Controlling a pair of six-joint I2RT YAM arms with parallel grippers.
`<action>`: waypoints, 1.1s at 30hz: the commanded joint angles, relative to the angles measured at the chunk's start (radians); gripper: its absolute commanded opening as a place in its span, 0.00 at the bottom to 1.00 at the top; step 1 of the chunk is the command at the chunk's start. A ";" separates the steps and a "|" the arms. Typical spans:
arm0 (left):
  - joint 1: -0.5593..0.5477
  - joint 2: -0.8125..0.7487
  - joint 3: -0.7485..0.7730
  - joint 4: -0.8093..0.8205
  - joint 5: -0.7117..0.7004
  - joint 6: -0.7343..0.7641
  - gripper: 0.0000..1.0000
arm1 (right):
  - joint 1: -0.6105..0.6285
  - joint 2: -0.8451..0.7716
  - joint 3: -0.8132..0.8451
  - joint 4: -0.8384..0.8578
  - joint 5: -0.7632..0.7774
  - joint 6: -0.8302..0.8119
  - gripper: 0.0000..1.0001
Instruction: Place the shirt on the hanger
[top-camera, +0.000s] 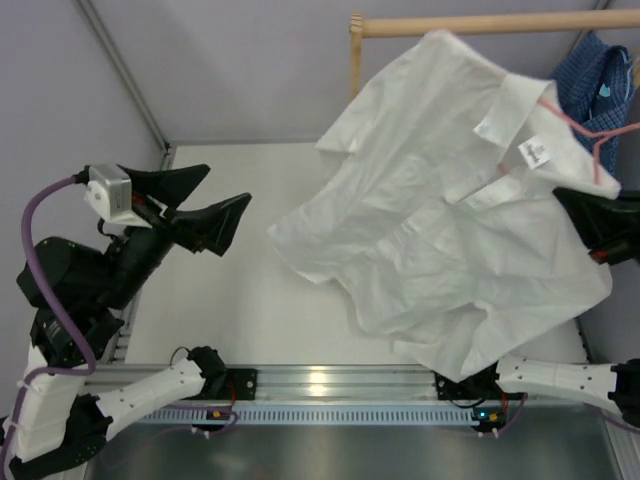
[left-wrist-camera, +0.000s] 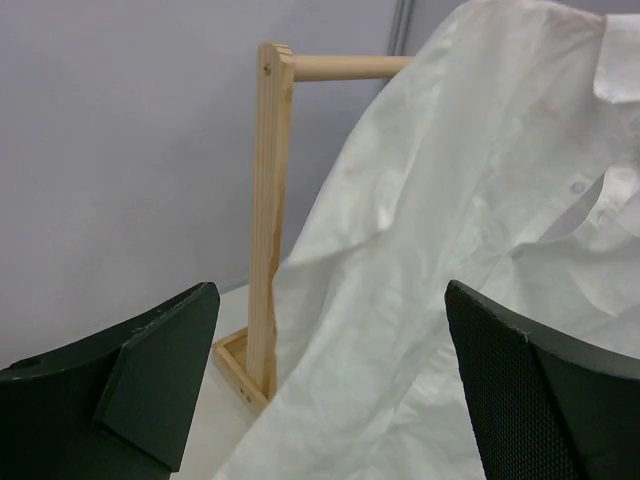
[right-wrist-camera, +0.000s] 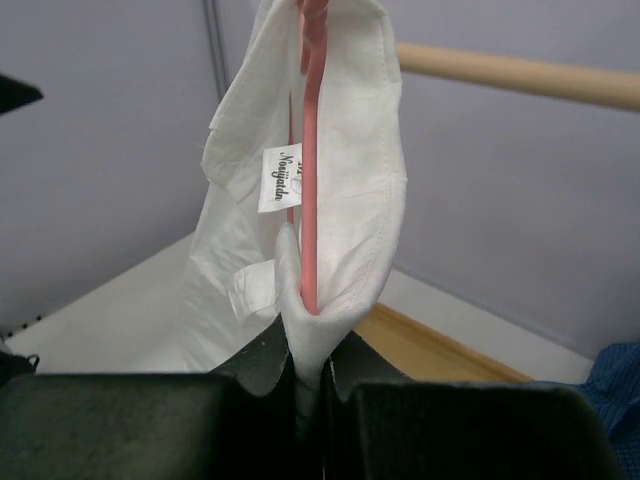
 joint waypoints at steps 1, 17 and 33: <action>0.002 -0.060 -0.096 -0.033 -0.080 -0.039 0.98 | 0.006 0.087 0.195 0.075 0.132 -0.072 0.00; 0.002 -0.367 -0.577 -0.188 -0.143 -0.050 0.98 | 0.015 0.083 0.041 0.012 0.318 0.025 0.00; 0.202 -0.326 -0.742 -0.114 -0.154 -0.118 0.98 | -0.409 0.394 0.035 -0.026 -0.004 0.249 0.00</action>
